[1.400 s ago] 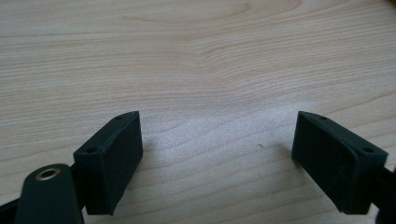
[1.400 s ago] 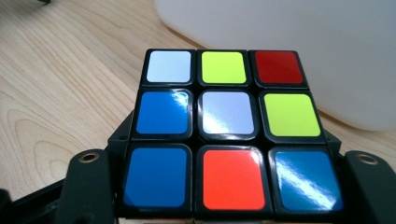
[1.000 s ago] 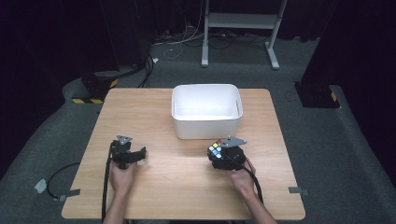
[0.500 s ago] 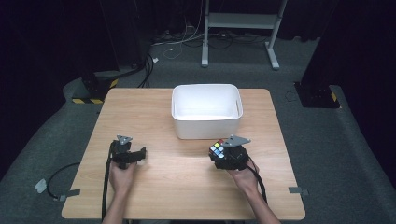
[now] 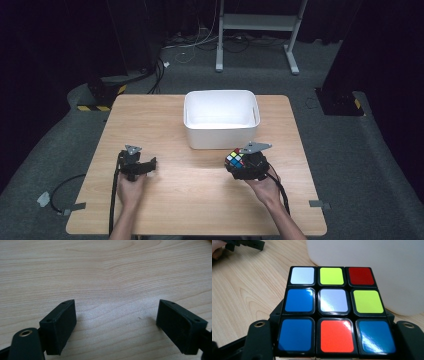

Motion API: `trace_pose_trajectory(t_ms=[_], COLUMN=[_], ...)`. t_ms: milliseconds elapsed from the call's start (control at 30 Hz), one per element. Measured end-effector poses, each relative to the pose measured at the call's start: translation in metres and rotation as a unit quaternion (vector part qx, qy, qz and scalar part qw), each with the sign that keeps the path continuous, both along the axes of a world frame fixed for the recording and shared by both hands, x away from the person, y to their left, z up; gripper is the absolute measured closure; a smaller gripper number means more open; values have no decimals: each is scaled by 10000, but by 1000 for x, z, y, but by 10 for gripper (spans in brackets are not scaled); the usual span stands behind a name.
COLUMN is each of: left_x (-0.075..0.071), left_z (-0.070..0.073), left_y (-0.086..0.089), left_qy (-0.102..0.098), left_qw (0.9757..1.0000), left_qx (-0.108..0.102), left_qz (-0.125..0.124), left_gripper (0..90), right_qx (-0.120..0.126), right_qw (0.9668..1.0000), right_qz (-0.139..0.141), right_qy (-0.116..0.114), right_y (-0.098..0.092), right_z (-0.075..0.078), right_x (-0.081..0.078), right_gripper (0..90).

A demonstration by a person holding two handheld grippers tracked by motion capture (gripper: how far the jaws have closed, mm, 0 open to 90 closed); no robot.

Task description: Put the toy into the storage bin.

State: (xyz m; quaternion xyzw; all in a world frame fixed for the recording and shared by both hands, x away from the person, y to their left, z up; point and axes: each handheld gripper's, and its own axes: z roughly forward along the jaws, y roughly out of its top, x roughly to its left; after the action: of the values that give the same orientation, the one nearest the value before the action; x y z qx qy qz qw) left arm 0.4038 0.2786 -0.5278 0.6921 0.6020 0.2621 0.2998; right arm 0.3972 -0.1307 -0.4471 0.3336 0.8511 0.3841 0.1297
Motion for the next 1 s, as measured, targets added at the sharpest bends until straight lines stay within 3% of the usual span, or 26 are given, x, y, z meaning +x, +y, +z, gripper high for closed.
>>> trace_pose_trajectory(t_ms=[133,267,1000], left_x=[0,0,0], left_z=[0,0,0], left_y=[0,0,0], left_qy=[0,1,1], left_qw=[10000,10000,10000], left_qx=[0,-1,-1], left_qz=[1,0,0], left_gripper=[166,166,166], right_qx=[13,-80,-79], right_qw=[10000,10000,9996], right_qz=[44,32,247], right_qy=[70,-25,-122], right_y=[-3,-5,-9], right_z=[1,5,28], right_x=[0,0,3], right_gripper=[339,339,339])
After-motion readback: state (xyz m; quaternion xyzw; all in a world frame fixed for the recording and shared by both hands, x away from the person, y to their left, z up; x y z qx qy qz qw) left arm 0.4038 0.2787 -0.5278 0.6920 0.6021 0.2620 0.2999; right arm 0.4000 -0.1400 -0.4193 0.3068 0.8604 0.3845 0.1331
